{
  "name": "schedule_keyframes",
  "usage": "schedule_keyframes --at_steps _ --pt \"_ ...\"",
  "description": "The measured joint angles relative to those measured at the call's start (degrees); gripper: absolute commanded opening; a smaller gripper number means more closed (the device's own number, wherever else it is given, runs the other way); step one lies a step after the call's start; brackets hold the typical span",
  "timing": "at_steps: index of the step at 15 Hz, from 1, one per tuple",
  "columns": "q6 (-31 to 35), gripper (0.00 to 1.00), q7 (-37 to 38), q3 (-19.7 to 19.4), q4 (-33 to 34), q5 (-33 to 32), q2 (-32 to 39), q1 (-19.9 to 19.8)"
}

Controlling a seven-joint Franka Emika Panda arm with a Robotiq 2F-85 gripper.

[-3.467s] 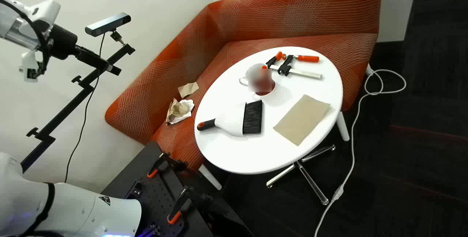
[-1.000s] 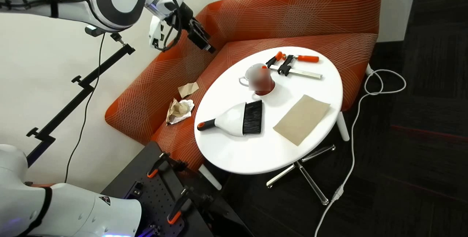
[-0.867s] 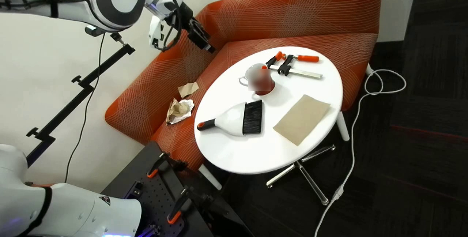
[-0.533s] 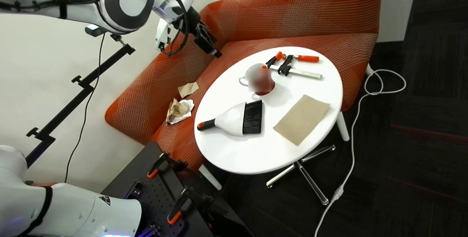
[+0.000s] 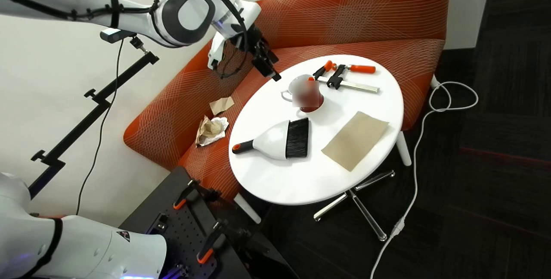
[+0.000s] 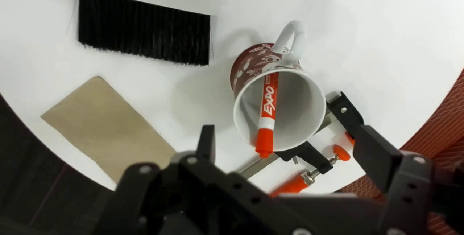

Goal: Pick up the marker from the cup and place it on the table

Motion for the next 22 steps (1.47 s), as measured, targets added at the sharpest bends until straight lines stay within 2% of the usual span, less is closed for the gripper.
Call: schedule_keyframes --at_steps 2,3,7,8,9,11,13,16,22 --pt "-0.13 0.58 1.36 -0.86 1.50 0.00 1.87 0.98" --pt "-0.26 0.57 1.94 -1.14 2.13 0.00 2.61 1.38" --pt "-2.57 0.60 4.29 -2.53 4.88 -0.01 5.16 3.03" --pt "-3.60 0.64 4.82 -2.84 5.71 -0.01 5.80 3.29" --pt "-4.74 0.63 5.39 -3.15 6.64 -0.01 6.50 3.50" --pt "-6.66 0.54 5.87 -3.49 8.50 -0.01 7.94 3.66" --pt "-8.12 0.53 6.00 -3.60 10.42 -0.01 9.46 3.65" --pt "-8.95 0.57 6.07 -3.63 12.83 0.00 11.63 3.65" --pt "-9.05 0.46 6.07 -3.63 16.06 0.38 15.34 3.53"
